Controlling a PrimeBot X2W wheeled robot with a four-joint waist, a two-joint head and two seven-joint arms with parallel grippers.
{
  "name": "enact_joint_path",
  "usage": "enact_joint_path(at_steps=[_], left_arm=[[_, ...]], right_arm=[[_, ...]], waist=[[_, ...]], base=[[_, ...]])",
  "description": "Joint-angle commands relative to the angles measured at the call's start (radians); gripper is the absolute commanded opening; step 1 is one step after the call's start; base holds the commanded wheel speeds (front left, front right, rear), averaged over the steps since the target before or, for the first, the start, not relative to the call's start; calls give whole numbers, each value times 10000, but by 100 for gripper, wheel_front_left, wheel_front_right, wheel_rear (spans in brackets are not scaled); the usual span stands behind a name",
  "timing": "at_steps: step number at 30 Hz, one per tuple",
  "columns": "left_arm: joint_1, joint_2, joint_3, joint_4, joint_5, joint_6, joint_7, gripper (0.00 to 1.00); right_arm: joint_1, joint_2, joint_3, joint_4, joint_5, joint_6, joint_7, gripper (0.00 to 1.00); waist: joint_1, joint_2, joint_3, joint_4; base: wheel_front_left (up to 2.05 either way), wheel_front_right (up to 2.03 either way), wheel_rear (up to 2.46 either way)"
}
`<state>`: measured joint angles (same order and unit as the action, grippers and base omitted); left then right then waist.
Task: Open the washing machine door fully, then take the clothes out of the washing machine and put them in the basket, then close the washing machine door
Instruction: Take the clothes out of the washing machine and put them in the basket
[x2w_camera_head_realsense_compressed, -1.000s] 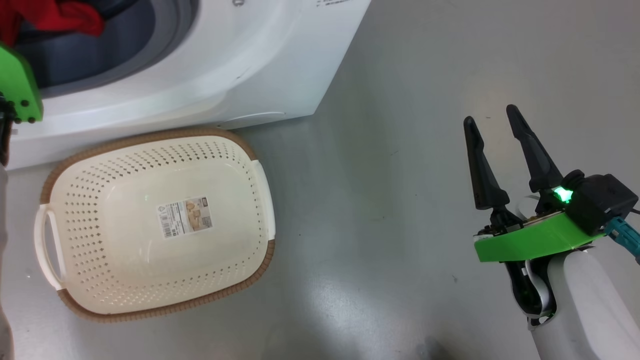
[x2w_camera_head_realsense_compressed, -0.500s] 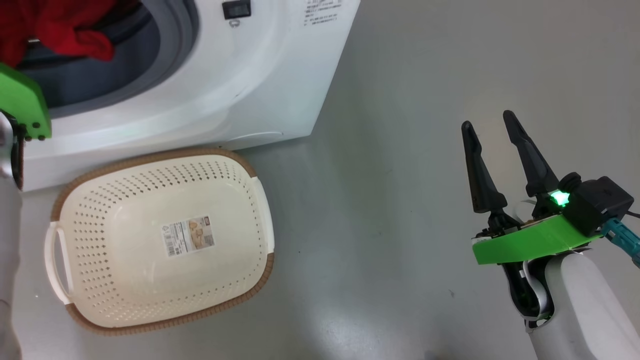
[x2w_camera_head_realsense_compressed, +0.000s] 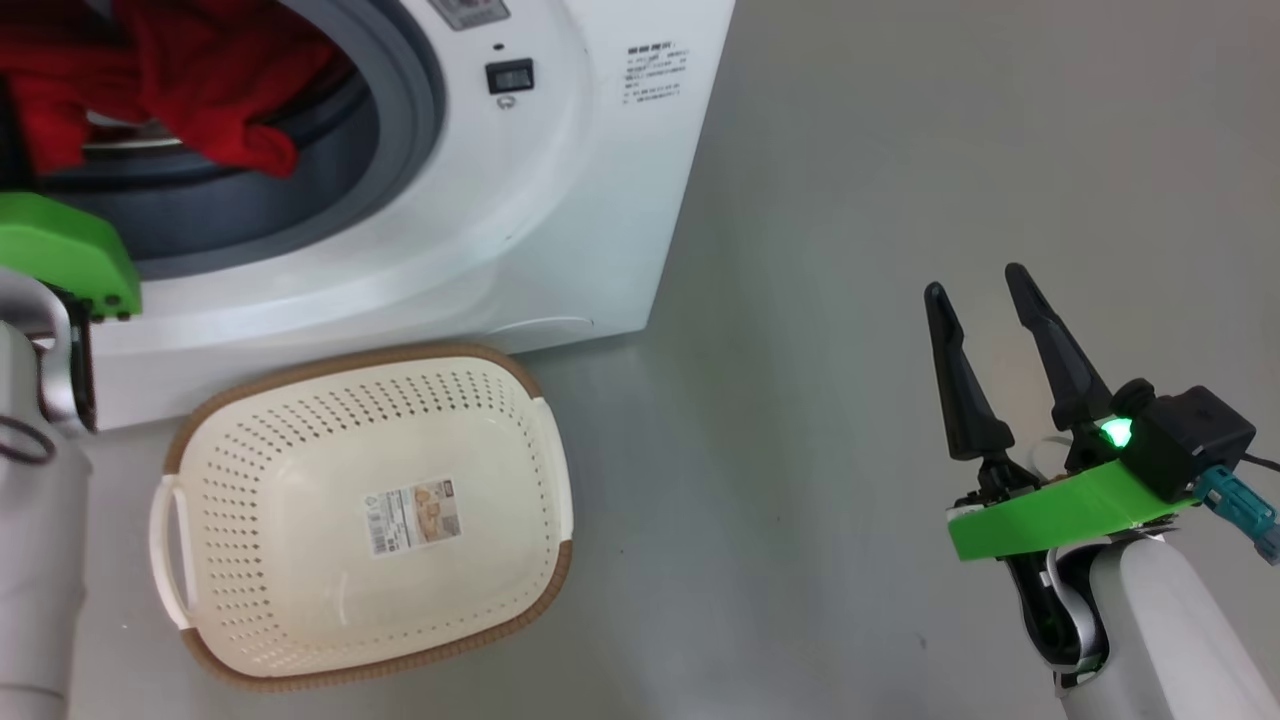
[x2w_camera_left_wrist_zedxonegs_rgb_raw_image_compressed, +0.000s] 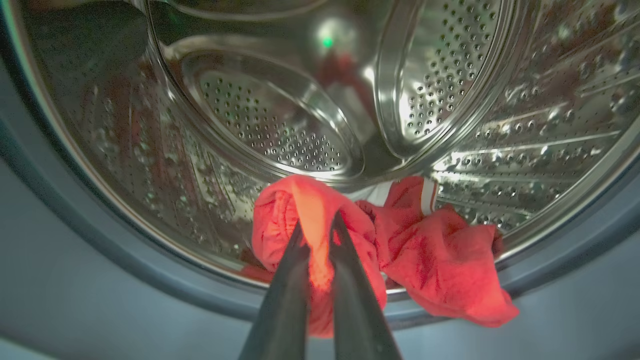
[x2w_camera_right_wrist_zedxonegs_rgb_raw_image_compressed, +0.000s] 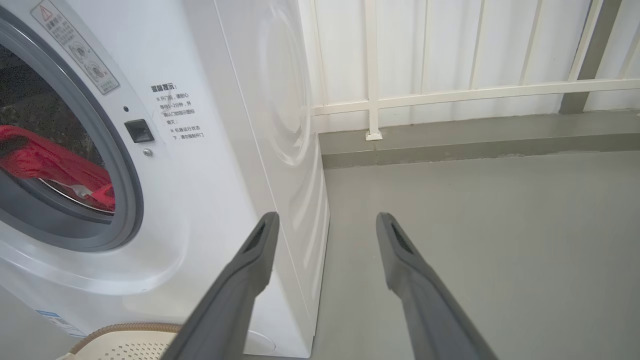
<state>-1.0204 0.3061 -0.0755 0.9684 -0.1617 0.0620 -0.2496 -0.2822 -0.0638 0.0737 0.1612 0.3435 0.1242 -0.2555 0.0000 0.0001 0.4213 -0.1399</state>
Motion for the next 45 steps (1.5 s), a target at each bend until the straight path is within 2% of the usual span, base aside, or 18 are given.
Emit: enact_joint_path(at_steps=[1,10,15,22,28,35,41,45], left_arm=[[327,452,312,-709,-139,159,-118,0],[2549,-102,689,-3784,-437,603,-120,0],[3693,-286,760,-5622,-314,1028,-121,0],[4955,-388,481,-8253,289,1483,-121,0],[6003,-625,225,-10011,465,1582,-121,0],[7130,-1224,87,-10021,-155,1446,-122,0],[7654,-1958,162,-9050,-1060,1087,-122,0],[7628,-2082,176,-8074,-1137,958,-122,0]], right_arm=[[215,-80,133,-208,36,65,-63,100],[606,-118,44,-141,-10,65,-63,100],[845,-112,75,-86,-8,65,-63,100],[1095,-188,99,-36,13,65,-63,100],[1161,-197,139,-37,30,65,-63,100],[1203,-185,250,-44,77,65,-63,100],[1118,-223,274,-57,105,65,-63,100],[1056,-230,314,-37,32,65,-63,100]], waist=[[0,-1,-294,182],[0,-1,-1200,541],[0,-1,-1679,674],[0,-1,-2156,865],[0,-1,-2381,947],[0,-1,-2323,987],[0,-1,-2021,879],[0,-1,-1848,801]], base=[[0,0,0],[0,0,0],[0,0,0],[0,0,0],[0,0,0],[0,0,0],[0,0,0],[0,0,0]])
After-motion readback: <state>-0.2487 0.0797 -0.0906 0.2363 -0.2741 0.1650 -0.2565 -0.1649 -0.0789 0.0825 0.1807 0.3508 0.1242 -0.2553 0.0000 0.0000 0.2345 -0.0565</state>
